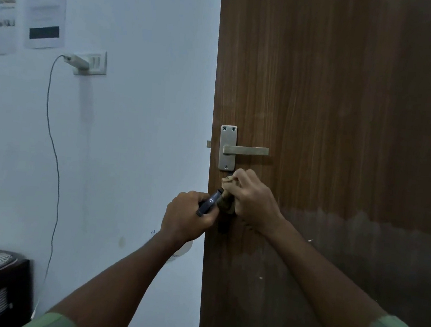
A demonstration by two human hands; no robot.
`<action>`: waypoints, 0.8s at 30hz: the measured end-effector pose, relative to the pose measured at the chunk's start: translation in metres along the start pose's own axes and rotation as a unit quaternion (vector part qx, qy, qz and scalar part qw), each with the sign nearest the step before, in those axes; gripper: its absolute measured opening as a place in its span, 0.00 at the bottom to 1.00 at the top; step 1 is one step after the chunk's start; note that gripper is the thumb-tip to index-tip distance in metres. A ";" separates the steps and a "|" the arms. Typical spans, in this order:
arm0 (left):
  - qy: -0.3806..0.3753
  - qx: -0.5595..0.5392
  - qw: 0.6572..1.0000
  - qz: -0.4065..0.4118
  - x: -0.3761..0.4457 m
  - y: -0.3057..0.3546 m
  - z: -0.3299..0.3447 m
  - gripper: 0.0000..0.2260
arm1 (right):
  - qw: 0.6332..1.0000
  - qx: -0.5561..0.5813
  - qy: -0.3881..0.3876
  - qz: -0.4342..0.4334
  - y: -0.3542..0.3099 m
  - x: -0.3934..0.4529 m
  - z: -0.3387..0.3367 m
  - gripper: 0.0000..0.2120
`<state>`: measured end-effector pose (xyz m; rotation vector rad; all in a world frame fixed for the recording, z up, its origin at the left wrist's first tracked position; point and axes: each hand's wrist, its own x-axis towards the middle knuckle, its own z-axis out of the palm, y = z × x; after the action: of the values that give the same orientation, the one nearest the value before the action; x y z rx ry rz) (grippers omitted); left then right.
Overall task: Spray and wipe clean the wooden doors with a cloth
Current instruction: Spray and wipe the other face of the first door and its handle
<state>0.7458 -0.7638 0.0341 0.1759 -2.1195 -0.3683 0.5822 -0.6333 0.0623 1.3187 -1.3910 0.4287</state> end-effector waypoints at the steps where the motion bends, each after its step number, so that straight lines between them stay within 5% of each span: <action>1: 0.007 -0.006 1.000 0.002 0.001 -0.001 0.000 0.21 | 0.999 -0.008 0.023 0.027 0.001 0.008 0.001 0.10; 4: 0.022 -0.014 1.000 0.008 0.005 -0.004 0.001 0.20 | 0.985 0.023 0.085 0.147 -0.010 0.015 0.007 0.11; 8: 0.028 -0.027 0.999 0.006 0.008 -0.011 0.004 0.17 | 1.000 -0.008 0.003 -0.015 -0.018 -0.009 0.013 0.10; 13: 0.033 -0.033 0.999 0.004 0.002 -0.012 0.005 0.16 | 0.985 0.017 0.080 0.155 -0.015 0.025 0.006 0.06; 17: 0.066 -0.048 0.996 -0.031 -0.003 -0.020 0.004 0.16 | 0.997 -0.011 0.075 -0.016 -0.025 0.018 0.015 0.05; 21: 0.098 -0.064 0.992 -0.040 -0.003 -0.025 0.000 0.16 | 0.994 -0.020 0.082 0.074 -0.037 0.031 0.022 0.07; 24: 0.094 -0.070 0.993 -0.029 -0.004 -0.033 0.001 0.18 | 0.997 0.015 0.038 0.064 -0.056 0.024 0.034 0.10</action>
<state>0.7464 -0.7934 0.0196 0.1829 -1.8995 -0.5119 0.6213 -0.6902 0.0495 1.2291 -1.4139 0.5815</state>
